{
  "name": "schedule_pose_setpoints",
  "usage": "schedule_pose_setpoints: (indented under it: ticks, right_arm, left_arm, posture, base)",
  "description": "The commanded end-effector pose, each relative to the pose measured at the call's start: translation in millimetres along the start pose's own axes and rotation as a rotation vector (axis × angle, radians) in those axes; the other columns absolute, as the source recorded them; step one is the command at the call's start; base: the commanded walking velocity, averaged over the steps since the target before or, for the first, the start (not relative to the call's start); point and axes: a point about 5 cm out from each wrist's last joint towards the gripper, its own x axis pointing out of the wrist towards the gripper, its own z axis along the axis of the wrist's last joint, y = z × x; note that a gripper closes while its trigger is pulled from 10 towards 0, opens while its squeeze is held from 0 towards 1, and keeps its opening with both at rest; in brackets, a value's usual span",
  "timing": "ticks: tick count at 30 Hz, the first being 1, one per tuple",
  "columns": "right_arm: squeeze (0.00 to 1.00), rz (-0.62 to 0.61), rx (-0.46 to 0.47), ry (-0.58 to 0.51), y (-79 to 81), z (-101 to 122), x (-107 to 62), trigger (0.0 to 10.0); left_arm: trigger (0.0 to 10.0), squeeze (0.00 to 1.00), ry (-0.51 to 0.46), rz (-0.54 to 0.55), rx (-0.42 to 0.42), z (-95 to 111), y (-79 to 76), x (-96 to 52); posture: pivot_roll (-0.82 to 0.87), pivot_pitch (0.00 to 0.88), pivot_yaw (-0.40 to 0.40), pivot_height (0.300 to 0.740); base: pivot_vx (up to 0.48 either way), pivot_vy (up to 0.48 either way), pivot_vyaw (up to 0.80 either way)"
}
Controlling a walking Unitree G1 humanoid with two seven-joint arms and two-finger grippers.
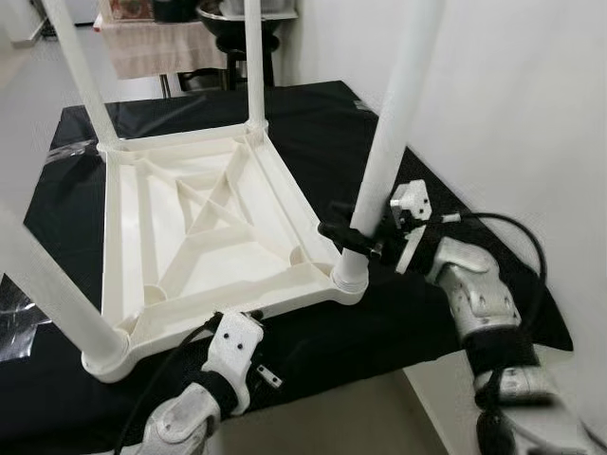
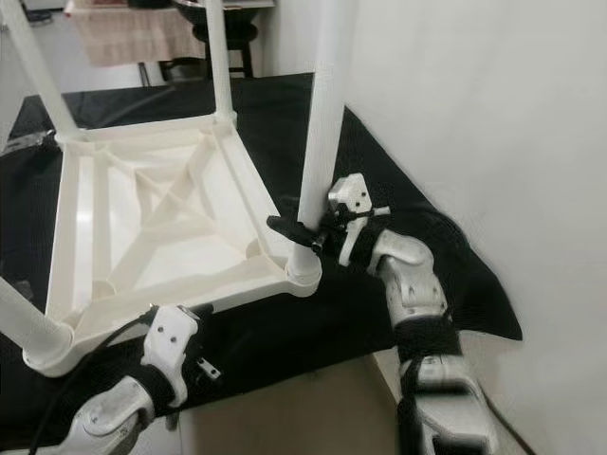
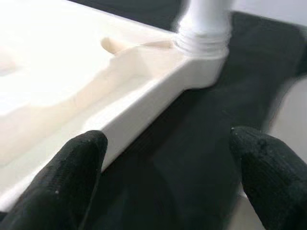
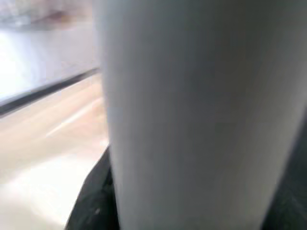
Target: Building children table
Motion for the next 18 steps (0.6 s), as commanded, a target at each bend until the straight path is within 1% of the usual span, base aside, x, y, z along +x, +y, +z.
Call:
schedule_pose_setpoints:
  ticks: [1,2,4,7,9,10,12,13,15,16,17,18]
  right_arm:
    - [0.00,-0.109,-0.027,0.263,16.7,-44,-20.4,0.0]
    - [0.00,-0.070,-0.042,0.258,18.9,-45,-17.5,0.0]
    - [0.00,-0.071,-0.047,0.255,10.8,-47,-7.6,0.0]
    - [0.00,-0.068,-0.039,0.239,12.6,-46,2.9,0.0]
    - [0.00,-0.066,-0.035,0.236,13.9,-45,5.0,0.0]
    - [0.00,-0.042,-0.038,0.225,16.6,-42,7.9,10.0]
    - [0.00,0.001,-0.029,0.201,19.4,-37,11.7,10.0]
    - [0.00,0.035,-0.015,0.187,22.8,-32,12.2,10.0]
    - [0.00,0.065,0.001,0.175,26.6,-26,11.7,10.0]
    - [1.00,0.172,0.012,0.122,28.3,-11,13.8,10.0]
    - [1.00,0.252,0.016,0.083,29.3,-1,15.0,10.0]
    - [1.00,0.306,0.017,0.057,30.0,5,15.4,10.0]
  left_arm:
    - [10.0,0.00,-0.017,0.010,-0.013,1,4.5,6.0]
    - [10.0,0.00,-0.021,0.006,-0.010,2,4.4,8.8]
    - [10.0,0.00,-0.017,-0.004,-0.011,1,4.1,12.3]
    - [10.0,0.00,-0.007,-0.015,-0.009,0,4.6,9.2]
    - [10.0,0.00,-0.006,-0.016,-0.008,0,4.0,7.6]
    - [10.0,0.00,-0.004,-0.027,-0.013,0,1.9,4.0]
    - [10.0,0.00,-0.002,-0.051,-0.023,0,-1.0,0.0]
    - [10.0,0.00,-0.002,-0.069,-0.036,0,-2.9,-1.6]
    - [10.0,0.00,-0.001,-0.086,-0.050,0,-4.5,-2.8]
    - [10.0,0.00,0.004,-0.120,-0.049,0,-7.7,-2.8]
    - [10.0,0.00,0.008,-0.144,-0.047,0,-9.9,-2.7]
    - [10.0,0.00,0.011,-0.160,-0.046,0,-11.4,-2.6]
  posture:
    - [-0.03,0.108,-0.025,0.740]
    - [-0.03,0.105,-0.028,0.740]
    - [0.01,0.094,-0.045,0.740]
    - [0.02,0.084,-0.035,0.740]
    - [0.02,0.084,-0.035,0.740]
    - [0.03,0.078,-0.029,0.740]
    - [0.03,0.068,-0.026,0.740]
    - [0.03,0.067,-0.025,0.740]
    - [0.03,0.067,-0.025,0.740]
    - [0.02,0.059,-0.017,0.740]
    - [0.02,0.059,-0.017,0.740]
    - [0.02,0.059,-0.017,0.740]
  base:
    - [0.000,0.000,0.00]
    - [0.000,0.000,0.00]
    - [0.000,0.000,0.00]
    - [0.000,0.000,0.00]
    - [0.000,0.000,0.00]
    - [0.000,0.000,0.00]
    - [0.000,0.000,0.00]
    - [0.000,0.000,0.00]
    - [0.000,0.000,0.00]
    - [0.000,0.000,0.00]
    - [0.000,0.000,0.00]
    - [0.000,0.000,0.00]
